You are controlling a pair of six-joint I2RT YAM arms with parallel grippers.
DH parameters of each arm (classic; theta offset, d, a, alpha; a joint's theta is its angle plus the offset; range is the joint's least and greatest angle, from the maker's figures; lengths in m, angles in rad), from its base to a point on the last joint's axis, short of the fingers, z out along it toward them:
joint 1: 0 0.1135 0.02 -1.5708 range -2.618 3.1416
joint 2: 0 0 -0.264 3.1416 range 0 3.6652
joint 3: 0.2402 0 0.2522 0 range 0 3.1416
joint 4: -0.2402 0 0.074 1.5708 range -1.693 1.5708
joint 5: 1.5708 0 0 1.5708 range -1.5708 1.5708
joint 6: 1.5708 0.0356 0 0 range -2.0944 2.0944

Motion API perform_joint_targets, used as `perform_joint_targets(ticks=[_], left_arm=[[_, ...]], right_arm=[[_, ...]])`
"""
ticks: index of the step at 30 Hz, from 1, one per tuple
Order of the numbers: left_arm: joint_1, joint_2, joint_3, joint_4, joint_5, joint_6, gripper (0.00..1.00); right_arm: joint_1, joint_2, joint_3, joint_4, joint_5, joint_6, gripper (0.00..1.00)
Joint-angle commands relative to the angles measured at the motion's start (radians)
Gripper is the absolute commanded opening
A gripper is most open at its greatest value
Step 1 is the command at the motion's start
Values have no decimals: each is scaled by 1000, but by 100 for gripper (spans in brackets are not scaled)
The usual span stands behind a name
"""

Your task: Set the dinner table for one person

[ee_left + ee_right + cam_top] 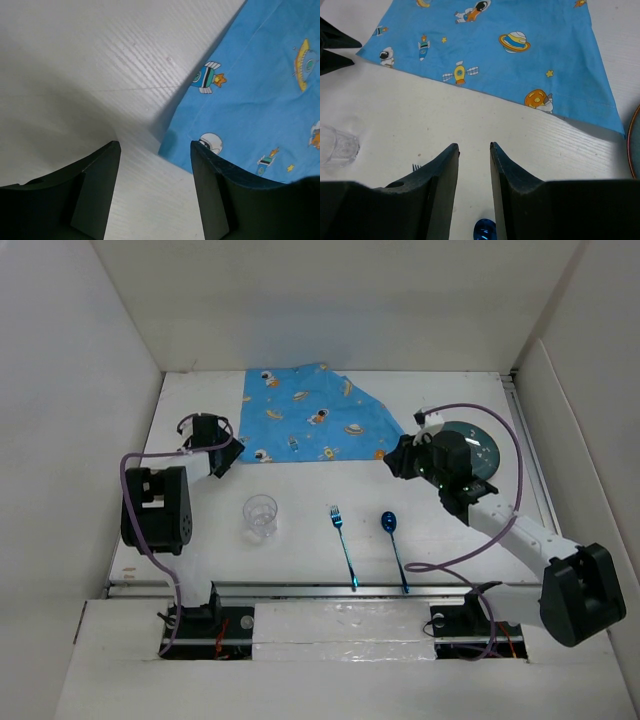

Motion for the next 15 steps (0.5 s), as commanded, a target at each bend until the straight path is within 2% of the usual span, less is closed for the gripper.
perform_joint_targets(ticks=[1,2,7,8,11,13,15], left_arm=[[-9,23,30,48,4,-51,55],[-9,26,35,50,36,-48,55],[-18,61,47,57,18,-41,49],[-18,86,58,59,50,-50,43],[-28,90,55,73,46,-59,38],[-29,87,58,71,31,-52,25],[-29,74,68,62,-12,-44,0]], right_arm=[[-5,8,18,59,-13,-6,37],[-5,12,22,57,-9,-4,37],[-5,26,31,60,-2,-3,37],[-5,28,34,62,1,-3,37],[-5,32,36,57,5,-4,37],[-5,31,34,57,8,-4,37],[-5,34,27,62,11,-1,37]])
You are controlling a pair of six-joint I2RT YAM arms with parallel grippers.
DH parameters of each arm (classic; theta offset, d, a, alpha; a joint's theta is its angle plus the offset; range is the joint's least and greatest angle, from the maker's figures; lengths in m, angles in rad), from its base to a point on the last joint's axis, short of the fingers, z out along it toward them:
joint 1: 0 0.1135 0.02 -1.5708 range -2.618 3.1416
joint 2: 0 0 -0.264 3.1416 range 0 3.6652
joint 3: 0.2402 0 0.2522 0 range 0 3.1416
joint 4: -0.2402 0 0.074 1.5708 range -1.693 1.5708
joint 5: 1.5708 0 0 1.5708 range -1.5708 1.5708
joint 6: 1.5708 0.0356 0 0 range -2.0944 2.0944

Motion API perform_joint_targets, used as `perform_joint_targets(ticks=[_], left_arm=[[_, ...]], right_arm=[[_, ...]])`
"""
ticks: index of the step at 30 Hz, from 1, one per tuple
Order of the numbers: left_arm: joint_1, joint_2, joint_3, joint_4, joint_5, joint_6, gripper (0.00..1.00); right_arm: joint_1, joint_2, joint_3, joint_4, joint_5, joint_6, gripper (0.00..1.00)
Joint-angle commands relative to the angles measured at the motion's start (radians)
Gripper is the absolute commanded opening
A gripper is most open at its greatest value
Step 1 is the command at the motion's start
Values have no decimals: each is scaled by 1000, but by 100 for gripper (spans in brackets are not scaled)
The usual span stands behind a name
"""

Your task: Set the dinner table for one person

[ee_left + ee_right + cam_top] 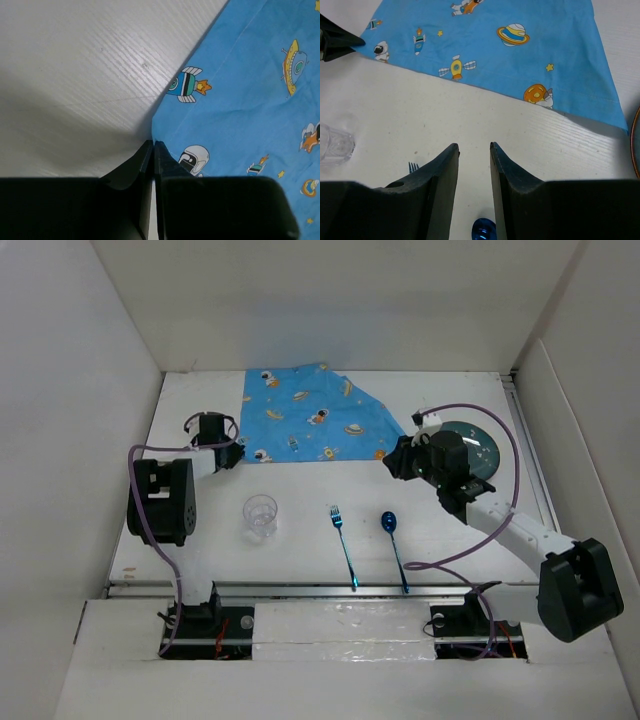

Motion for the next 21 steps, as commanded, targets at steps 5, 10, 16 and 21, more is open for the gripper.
perform_joint_targets(ticks=[5,10,16,21], left_arm=[[-7,-122,78,-49,-96,50,0],[28,-282,144,-80,-142,114,0],[28,-366,132,-83,-188,147,0],[28,-369,129,-43,-116,130,0]], right_arm=[[-5,10,21,46,27,3,42],[-5,6,4,7,67,26,52],[-5,36,-47,-17,113,80,59],[-5,157,-68,23,60,124,60]])
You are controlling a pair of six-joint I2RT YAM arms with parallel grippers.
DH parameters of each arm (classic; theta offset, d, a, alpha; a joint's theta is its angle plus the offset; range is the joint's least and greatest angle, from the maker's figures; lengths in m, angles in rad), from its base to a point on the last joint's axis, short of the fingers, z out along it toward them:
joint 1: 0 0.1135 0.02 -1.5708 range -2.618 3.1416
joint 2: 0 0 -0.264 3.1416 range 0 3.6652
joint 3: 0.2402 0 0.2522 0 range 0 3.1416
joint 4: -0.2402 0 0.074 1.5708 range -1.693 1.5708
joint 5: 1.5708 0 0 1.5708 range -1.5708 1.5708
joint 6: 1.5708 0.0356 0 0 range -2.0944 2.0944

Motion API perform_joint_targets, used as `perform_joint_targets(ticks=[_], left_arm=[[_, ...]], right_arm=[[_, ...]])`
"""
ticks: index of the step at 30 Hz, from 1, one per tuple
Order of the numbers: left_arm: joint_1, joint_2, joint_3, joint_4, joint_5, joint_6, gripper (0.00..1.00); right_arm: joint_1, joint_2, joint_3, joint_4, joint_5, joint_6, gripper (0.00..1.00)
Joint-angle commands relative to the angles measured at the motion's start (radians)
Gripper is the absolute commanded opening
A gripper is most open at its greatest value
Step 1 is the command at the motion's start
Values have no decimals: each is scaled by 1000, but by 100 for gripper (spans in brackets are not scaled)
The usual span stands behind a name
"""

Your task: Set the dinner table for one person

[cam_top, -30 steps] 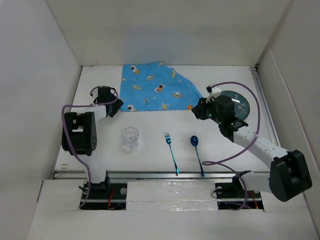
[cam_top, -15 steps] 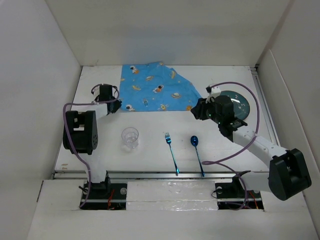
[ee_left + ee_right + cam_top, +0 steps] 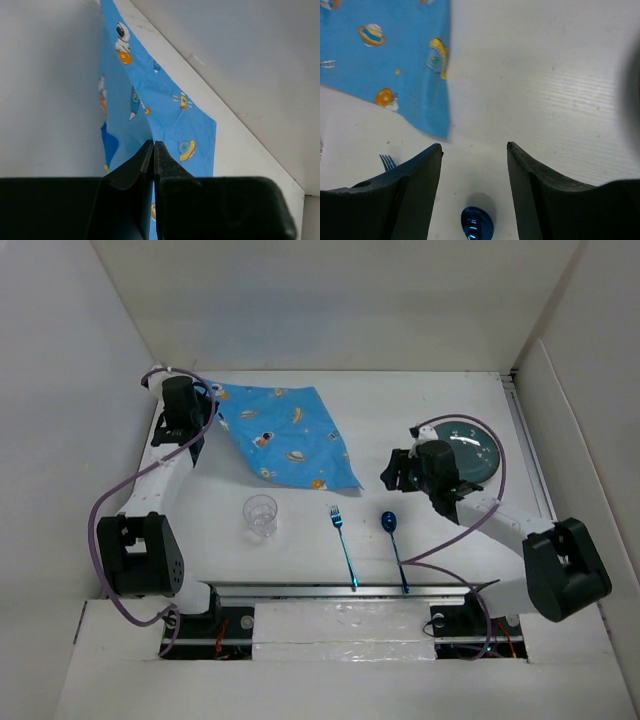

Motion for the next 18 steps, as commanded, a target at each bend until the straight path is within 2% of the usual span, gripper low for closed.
perform_joint_targets(ticks=[1,3,7,13,18], left_arm=[[1,16,6,16,35,8,0],[1,20,15,17,38,5,0],[1,16,24,23,42,6,0],[1,14,0,48,76,-3,0],[1,6,-16,59,81,-6,0]], right_arm=[[5,88,-13,63,-39,46,60],[26,133,-14,97,-98,59,61],[109,171,-3,136,-110,78,62],[140,122,-85,283,-129,127,62],[140,162,-11,147,-43,95,60]])
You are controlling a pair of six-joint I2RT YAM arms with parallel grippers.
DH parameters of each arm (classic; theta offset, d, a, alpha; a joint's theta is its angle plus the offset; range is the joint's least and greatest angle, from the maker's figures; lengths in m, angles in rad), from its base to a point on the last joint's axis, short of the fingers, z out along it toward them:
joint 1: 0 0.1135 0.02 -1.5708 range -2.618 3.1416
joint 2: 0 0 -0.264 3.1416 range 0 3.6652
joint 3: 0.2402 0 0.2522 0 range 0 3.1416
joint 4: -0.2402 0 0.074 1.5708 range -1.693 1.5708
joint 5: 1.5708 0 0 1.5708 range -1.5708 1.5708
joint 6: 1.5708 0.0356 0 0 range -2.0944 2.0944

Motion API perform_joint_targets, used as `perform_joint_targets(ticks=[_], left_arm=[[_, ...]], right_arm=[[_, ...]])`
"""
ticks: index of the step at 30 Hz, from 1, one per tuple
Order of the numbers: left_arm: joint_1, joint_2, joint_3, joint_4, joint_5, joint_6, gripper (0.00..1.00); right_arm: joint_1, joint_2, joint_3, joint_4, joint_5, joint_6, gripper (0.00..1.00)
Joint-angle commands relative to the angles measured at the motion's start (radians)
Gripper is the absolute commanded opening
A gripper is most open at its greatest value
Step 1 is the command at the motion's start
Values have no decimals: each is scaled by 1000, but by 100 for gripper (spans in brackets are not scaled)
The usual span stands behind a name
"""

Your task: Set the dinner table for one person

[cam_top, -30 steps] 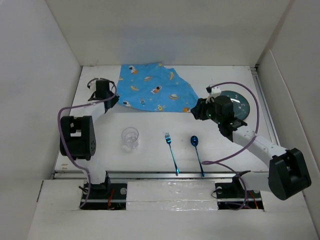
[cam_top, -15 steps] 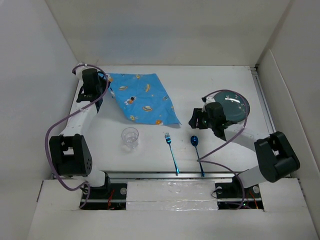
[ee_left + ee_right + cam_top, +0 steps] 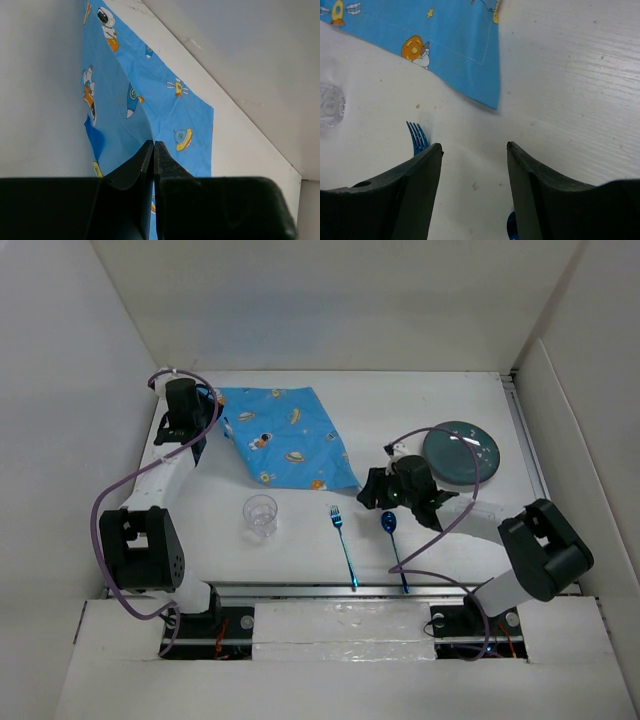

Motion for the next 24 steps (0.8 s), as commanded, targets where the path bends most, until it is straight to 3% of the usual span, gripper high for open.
perform_joint_targets(ticks=[1,10,18,24], left_arm=[[1,-31,-11,55,13,-2,0],[1,-37,-17,60,23,-4,0],[1,-28,-17,66,29,-4,0],[1,-22,-16,67,24,-5,0]], right_arm=[[0,20,55,-5,73,-8,59],[9,148,160,22,36,-54,58],[18,219,243,-42,154,-121,56],[37,253,265,-45,208,-146,29]])
